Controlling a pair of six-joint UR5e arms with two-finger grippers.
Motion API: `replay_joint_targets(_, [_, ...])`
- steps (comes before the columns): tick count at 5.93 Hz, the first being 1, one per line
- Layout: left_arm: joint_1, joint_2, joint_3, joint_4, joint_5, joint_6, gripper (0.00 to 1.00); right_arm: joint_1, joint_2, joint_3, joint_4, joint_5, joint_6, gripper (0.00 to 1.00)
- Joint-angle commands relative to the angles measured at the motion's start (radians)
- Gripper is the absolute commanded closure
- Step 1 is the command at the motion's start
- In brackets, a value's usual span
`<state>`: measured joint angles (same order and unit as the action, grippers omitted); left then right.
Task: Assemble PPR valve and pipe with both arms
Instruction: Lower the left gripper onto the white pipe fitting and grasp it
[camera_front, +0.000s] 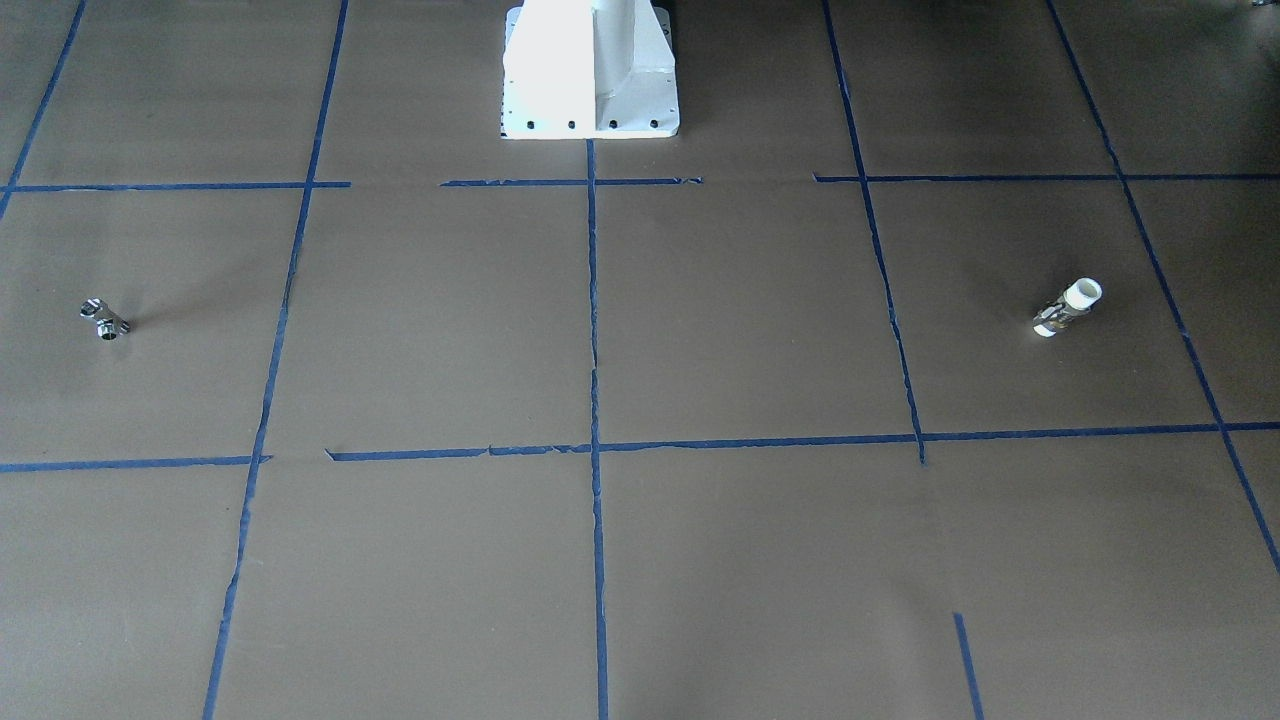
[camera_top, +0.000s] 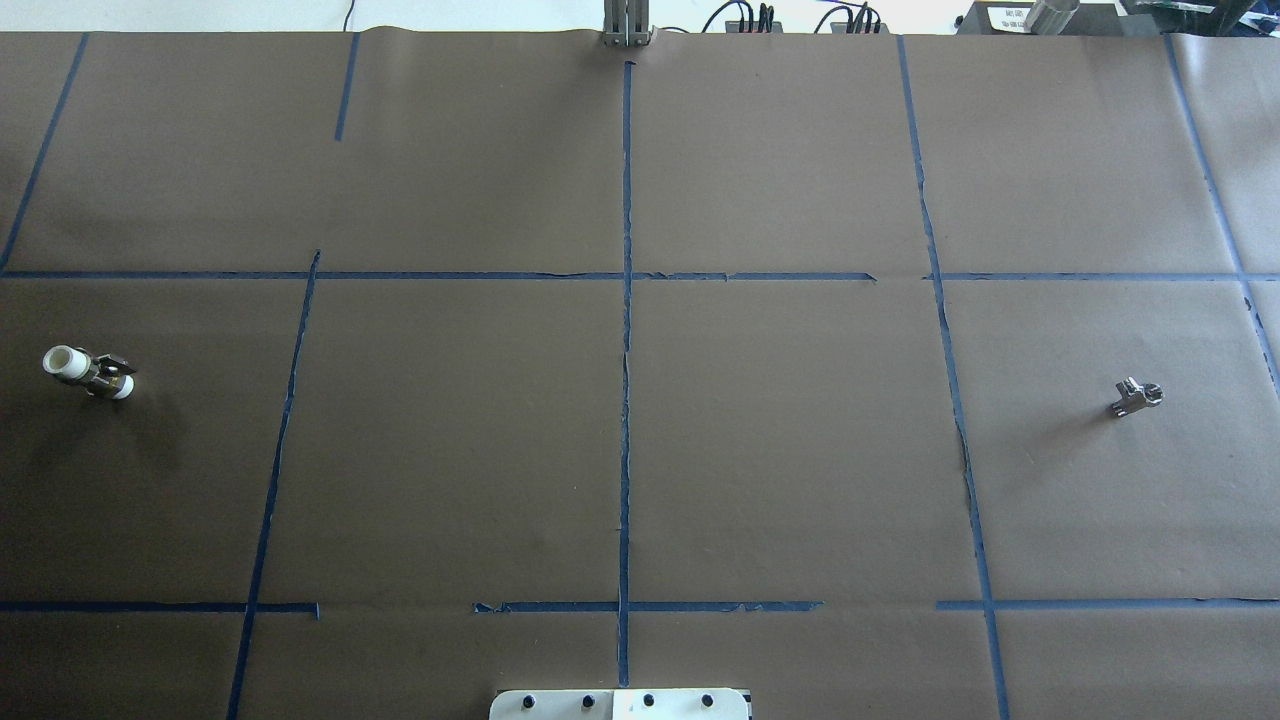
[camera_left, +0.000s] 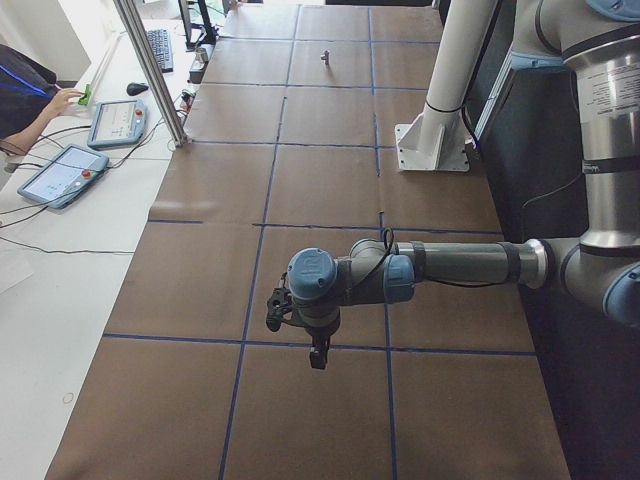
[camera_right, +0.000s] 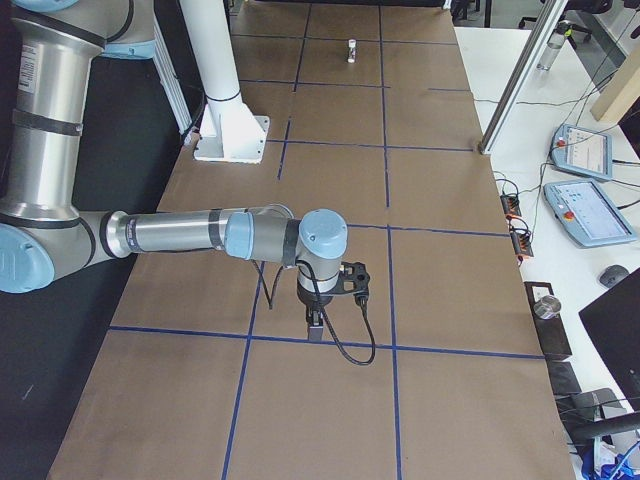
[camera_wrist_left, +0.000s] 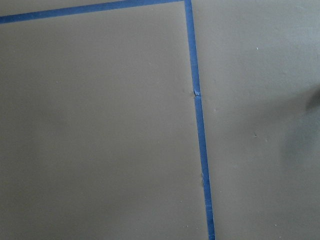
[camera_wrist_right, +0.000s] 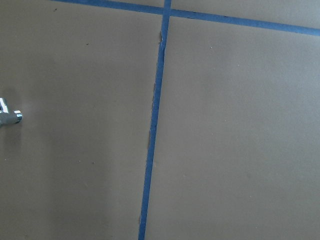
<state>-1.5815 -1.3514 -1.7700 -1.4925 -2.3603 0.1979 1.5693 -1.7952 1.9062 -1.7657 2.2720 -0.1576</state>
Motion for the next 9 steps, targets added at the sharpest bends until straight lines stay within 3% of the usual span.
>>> replay_joint_targets(1, [0.003, -0.002, -0.014, 0.0, 0.003, 0.002, 0.0, 0.0, 0.0, 0.007, 0.0, 0.0, 0.0, 0.0])
replay_joint_targets(3, [0.006, -0.017, -0.014, -0.002, 0.001, -0.006, 0.0, 0.0, 0.016, 0.011, 0.021, 0.0, 0.007, 0.0])
replay_joint_targets(5, [0.008, -0.173, 0.033, -0.049, -0.007, -0.008, 0.0, 0.0, 0.016, 0.004, 0.052, 0.043, 0.0, 0.0])
replay_joint_targets(6, [0.009, -0.181, 0.058, -0.055, -0.008, 0.003, 0.0, 0.0, 0.022, 0.004, 0.052, 0.044, 0.007, 0.0])
replay_joint_targets(7, [0.053, -0.181, 0.037, -0.165, -0.011, -0.014, 0.0, 0.0, 0.029, 0.01, 0.072, 0.044, 0.006, 0.0])
replay_joint_targets(8, [0.189, -0.18, 0.04, -0.242, -0.002, -0.191, 0.0, -0.002, 0.031, 0.008, 0.095, 0.049, 0.018, 0.0])
replay_joint_targets(9, [0.252, -0.177, 0.038, -0.335, 0.004, -0.386, 0.0, -0.002, 0.031, 0.008, 0.097, 0.064, 0.035, 0.0])
